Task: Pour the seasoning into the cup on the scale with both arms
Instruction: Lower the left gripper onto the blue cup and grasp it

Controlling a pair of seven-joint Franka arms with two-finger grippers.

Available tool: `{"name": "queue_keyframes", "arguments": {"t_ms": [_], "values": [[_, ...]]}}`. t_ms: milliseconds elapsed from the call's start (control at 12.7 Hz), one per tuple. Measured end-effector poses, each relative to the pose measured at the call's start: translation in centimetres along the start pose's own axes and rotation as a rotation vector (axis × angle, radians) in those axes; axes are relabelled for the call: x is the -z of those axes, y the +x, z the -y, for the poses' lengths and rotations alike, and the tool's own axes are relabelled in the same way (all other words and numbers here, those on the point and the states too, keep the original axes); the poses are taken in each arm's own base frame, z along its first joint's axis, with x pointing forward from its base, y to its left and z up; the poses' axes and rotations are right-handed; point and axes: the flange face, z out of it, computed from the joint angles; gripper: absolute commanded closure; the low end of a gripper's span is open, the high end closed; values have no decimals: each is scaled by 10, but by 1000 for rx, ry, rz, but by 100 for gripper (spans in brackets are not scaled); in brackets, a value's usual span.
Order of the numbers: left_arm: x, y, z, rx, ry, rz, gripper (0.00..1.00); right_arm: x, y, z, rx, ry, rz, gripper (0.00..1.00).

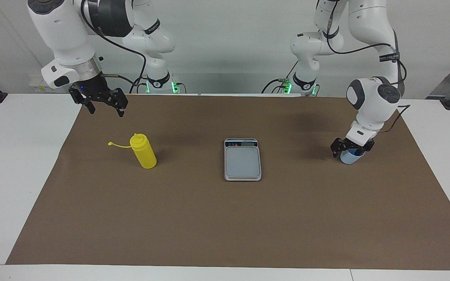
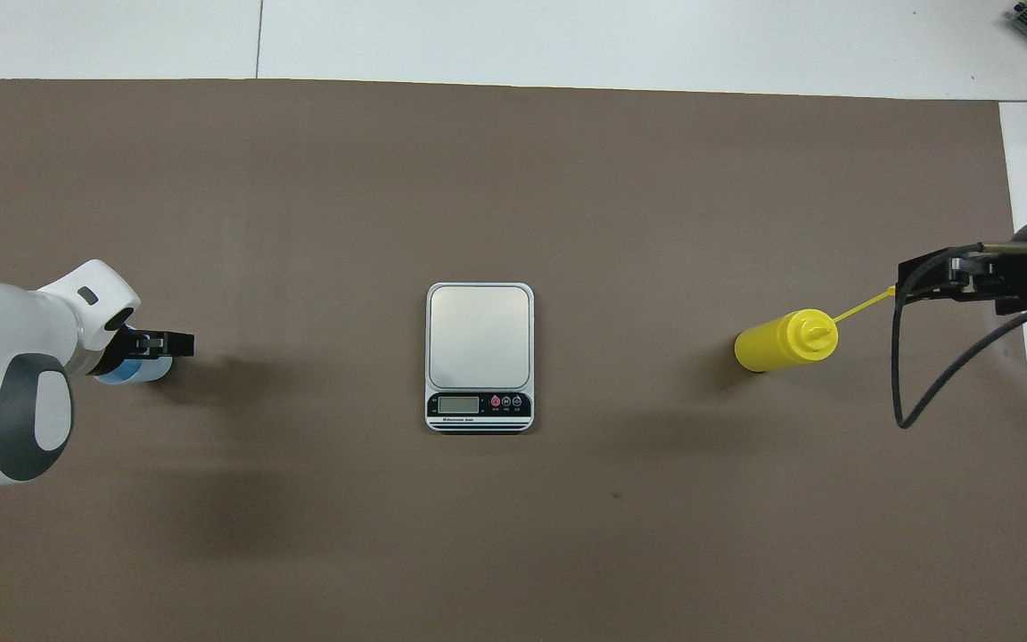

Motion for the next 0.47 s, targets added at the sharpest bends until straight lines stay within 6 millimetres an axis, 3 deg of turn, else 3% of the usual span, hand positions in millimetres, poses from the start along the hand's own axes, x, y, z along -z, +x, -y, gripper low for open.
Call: {"name": "queue_keyframes", "arguments": {"t_ms": [79,236,315,472], "values": [[-1,0,0,0,0,1,36,0,0,0,0,0,0,0],[-3,0,0,0,0,4,83,0,0,0,0,0,0,0],[-4,0,0,0,0,6,100,0,0,0,0,0,0,0],[-5,0,0,1,0,8,100,0,0,0,0,0,0,0]]}}
